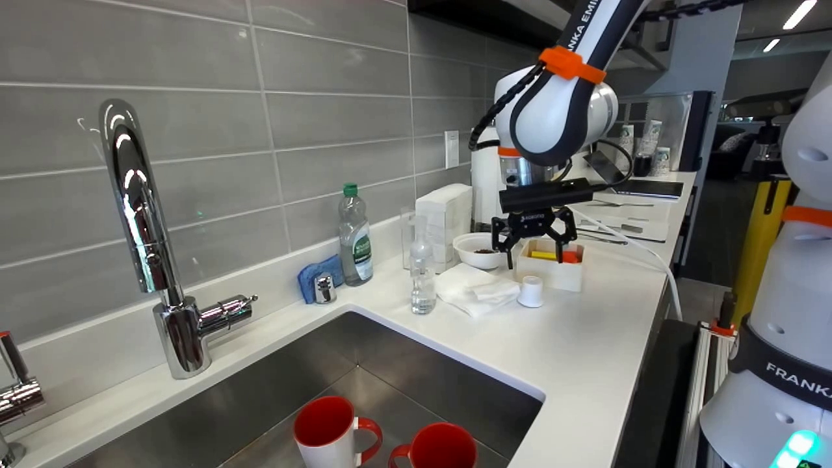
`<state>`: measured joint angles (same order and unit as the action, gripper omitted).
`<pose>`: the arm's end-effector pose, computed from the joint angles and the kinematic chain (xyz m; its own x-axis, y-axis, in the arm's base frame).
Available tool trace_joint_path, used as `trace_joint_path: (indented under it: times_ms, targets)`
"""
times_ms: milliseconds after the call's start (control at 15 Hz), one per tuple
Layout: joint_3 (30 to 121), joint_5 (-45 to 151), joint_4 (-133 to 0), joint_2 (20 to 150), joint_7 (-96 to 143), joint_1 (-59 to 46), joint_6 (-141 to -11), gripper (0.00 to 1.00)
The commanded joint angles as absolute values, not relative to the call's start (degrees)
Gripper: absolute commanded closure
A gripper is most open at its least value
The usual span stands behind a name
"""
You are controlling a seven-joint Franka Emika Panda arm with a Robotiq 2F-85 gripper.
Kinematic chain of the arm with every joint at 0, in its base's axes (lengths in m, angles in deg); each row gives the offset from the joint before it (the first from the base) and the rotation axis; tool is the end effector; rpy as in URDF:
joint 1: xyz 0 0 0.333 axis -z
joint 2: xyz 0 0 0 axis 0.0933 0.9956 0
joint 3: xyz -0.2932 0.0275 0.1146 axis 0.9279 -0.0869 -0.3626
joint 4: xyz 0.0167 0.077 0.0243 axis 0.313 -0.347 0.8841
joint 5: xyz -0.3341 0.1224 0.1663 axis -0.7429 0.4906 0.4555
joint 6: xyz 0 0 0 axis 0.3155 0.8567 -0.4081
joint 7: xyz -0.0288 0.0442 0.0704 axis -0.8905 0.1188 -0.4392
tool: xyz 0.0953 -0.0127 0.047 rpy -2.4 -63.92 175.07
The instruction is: Open and close the water to the faucet then pick up the small white cup and put it into the wooden box
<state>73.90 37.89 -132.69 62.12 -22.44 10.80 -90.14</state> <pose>0.3602 -0.1133 0.2422 0.6002 -0.7977 0.0581 -0.7953 -0.5874 0.1499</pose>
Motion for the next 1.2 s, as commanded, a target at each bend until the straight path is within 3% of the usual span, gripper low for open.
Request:
trace_joint_path:
  times_ms: [0,467,533,600,1000,1133]
  targets:
    - [75.12,33.27,-132.64,64.8,-26.2,10.54,-92.49,0.0]
    - [77.45,29.37,-132.41,68.82,-29.4,8.69,-95.27,0.0]
    - [77.71,29.24,-132.41,69.06,-29.65,8.29,-95.53,0.25]
    - [77.96,29.31,-132.3,69.27,-29.67,7.89,-95.68,0.26]
    - [79.22,28.73,-131.58,69.3,-30.89,6.17,-95.95,0.79]
    - [79.24,29.38,-131.27,69.04,-30.34,5.84,-95.6,0.92]
